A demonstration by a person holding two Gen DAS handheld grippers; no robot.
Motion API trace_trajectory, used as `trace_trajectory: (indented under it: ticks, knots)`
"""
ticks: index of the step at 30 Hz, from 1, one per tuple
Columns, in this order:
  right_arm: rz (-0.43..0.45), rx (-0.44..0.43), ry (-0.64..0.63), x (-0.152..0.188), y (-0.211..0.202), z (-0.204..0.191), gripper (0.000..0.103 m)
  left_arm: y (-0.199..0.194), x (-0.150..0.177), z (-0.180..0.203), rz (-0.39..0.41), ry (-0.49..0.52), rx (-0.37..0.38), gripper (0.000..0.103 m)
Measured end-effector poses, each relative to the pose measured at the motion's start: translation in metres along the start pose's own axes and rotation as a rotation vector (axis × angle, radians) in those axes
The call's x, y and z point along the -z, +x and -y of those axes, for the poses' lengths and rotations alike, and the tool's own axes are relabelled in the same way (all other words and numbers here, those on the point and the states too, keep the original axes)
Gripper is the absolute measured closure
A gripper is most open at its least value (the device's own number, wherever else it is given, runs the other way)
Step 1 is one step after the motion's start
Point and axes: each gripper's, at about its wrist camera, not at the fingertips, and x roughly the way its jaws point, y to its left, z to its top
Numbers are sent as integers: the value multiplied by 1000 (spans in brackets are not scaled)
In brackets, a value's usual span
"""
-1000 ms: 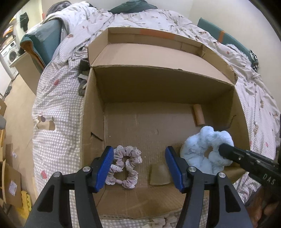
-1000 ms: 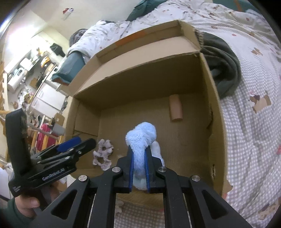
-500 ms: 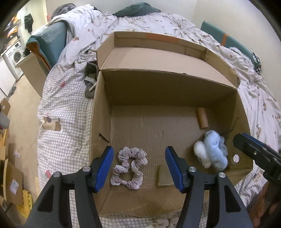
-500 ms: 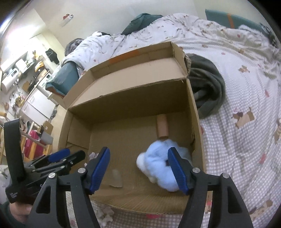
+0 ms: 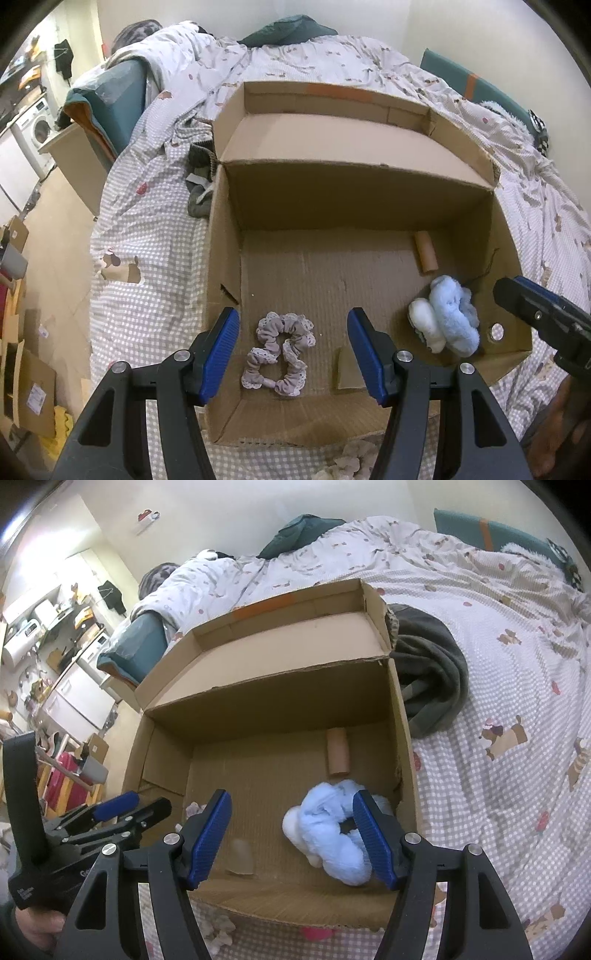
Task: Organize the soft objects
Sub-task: 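Open the right tool to release the blue scrunchie and withdraw both tools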
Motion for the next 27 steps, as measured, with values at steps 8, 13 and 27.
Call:
trace_trajectory:
  ticks: [8,13,27]
  knots:
    - [29,10,-25,8,-19,-2,31,-21,6,-9,32,-27,1,45]
    - [39,27,-53,17,-31,-7,31,-32,18,-14,27,-43,-8,45]
    - [44,57,-60,52,-58,-11,31,-56,57,-18,26,-68,-26,45]
